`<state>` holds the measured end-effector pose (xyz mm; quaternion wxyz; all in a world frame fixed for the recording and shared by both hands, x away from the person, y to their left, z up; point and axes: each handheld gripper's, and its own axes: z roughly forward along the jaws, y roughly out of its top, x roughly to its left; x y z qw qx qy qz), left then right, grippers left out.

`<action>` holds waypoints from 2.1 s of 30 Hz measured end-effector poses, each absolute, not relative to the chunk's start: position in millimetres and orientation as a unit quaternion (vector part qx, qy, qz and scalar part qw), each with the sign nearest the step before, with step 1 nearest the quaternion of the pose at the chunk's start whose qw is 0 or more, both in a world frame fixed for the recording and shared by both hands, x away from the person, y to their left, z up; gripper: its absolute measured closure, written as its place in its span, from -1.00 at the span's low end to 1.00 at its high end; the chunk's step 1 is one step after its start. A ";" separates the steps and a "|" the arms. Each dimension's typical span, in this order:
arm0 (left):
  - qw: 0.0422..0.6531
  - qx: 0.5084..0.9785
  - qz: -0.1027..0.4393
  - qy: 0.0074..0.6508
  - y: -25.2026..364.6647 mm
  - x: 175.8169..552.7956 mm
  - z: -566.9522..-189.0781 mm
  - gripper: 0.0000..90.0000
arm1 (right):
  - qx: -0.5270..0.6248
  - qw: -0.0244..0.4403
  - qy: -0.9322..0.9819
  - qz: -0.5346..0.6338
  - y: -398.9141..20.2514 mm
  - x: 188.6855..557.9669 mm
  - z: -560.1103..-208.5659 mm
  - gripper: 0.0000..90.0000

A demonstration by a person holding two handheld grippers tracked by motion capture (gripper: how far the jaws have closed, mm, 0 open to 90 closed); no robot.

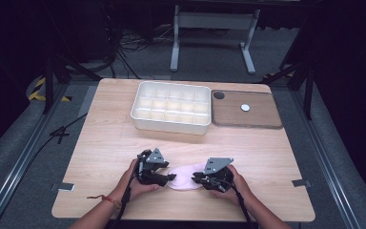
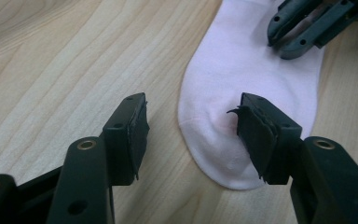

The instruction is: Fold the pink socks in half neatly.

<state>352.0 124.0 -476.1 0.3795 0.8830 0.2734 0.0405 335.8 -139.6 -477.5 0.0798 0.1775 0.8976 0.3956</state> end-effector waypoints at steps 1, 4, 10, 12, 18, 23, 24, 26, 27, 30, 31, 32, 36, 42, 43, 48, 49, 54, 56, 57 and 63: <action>0.379 0.883 0.039 0.275 124.6 352.6 -476.6 -0.03 | 0.178 0.080 0.898 0.396 -139.6 335.8 -477.5 0.78; 0.382 0.882 0.043 0.271 124.7 352.4 -477.2 0.07 | 0.176 0.079 0.897 0.397 -137.4 334.9 -477.8 0.79; 0.381 0.886 0.040 0.261 124.1 349.7 -477.0 0.37 | 0.174 0.081 0.898 0.397 -134.6 332.9 -477.9 0.79; 0.385 0.885 0.027 0.261 125.2 349.9 -477.5 0.49 | 0.174 0.083 0.898 0.397 -133.7 332.5 -478.2 0.79; 0.392 0.882 0.005 0.260 127.5 351.0 -478.6 0.81 | 0.171 0.085 0.899 0.395 -130.7 330.6 -477.7 0.79; 0.390 0.885 0.013 0.255 127.6 348.9 -477.5 0.87 | 0.172 0.088 0.899 0.394 -129.4 330.1 -477.6 0.79; 0.388 0.886 0.015 0.255 127.8 348.4 -477.0 0.87 | 0.172 0.089 0.899 0.393 -129.0 329.9 -477.6 0.79; 0.387 0.887 0.019 0.251 128.6 348.0 -475.5 0.87 | 0.172 0.090 0.899 0.393 -128.3 329.8 -477.6 0.79; 0.393 0.883 0.022 0.255 129.4 347.2 -473.7 0.87 | 0.173 0.090 0.898 0.394 -127.7 329.5 -477.6 0.79; 0.403 0.877 0.022 0.261 131.3 347.1 -470.2 0.87 | 0.172 0.093 0.899 0.392 -126.6 329.5 -477.4 0.79; 0.411 0.873 0.024 0.261 132.2 347.1 -467.5 0.87 | 0.173 0.094 0.899 0.392 -125.8 329.4 -477.6 0.79; 0.419 0.869 0.024 0.262 132.6 345.9 -464.1 0.87 | 0.174 0.096 0.899 0.391 -124.2 329.5 -477.5 0.79; 0.427 0.865 0.029 0.262 132.6 344.7 -460.5 0.87 | 0.175 0.096 0.897 0.394 -121.8 329.9 -478.0 0.79; 0.439 0.859 0.039 0.260 132.6 343.7 -451.9 0.87 | 0.177 0.096 0.896 0.395 -118.7 331.2 -478.4 0.80; 0.443 0.858 0.040 0.258 132.1 342.9 -449.9 0.87 | 0.178 0.096 0.896 0.395 -118.1 331.1 -478.4 0.80; 0.453 0.854 0.042 0.251 124.9 343.1 -443.8 0.88 | 0.178 0.094 0.896 0.395 -117.3 332.3 -478.3 0.80; 0.453 0.855 0.046 0.247 122.5 342.9 -442.1 0.88 | 0.180 0.093 0.896 0.395 -116.7 332.5 -478.2 0.80; 0.454 0.856 0.050 0.243 115.4 344.6 -438.5 0.88 | 0.177 0.093 0.897 0.395 -113.1 334.4 -478.2 0.82; 0.452 0.857 0.052 0.241 115.4 344.3 -439.0 0.88 | 0.181 0.089 0.895 0.397 -114.0 334.2 -477.9 0.84; 0.453 0.856 0.052 0.243 117.3 344.7 -439.0 0.88 | 0.181 0.086 0.895 0.399 -114.8 334.6 -477.5 0.87; 0.455 0.854 0.052 0.247 122.7 344.9 -438.0 0.89 | 0.176 0.094 0.892 0.406 -118.9 335.0 -470.7 0.98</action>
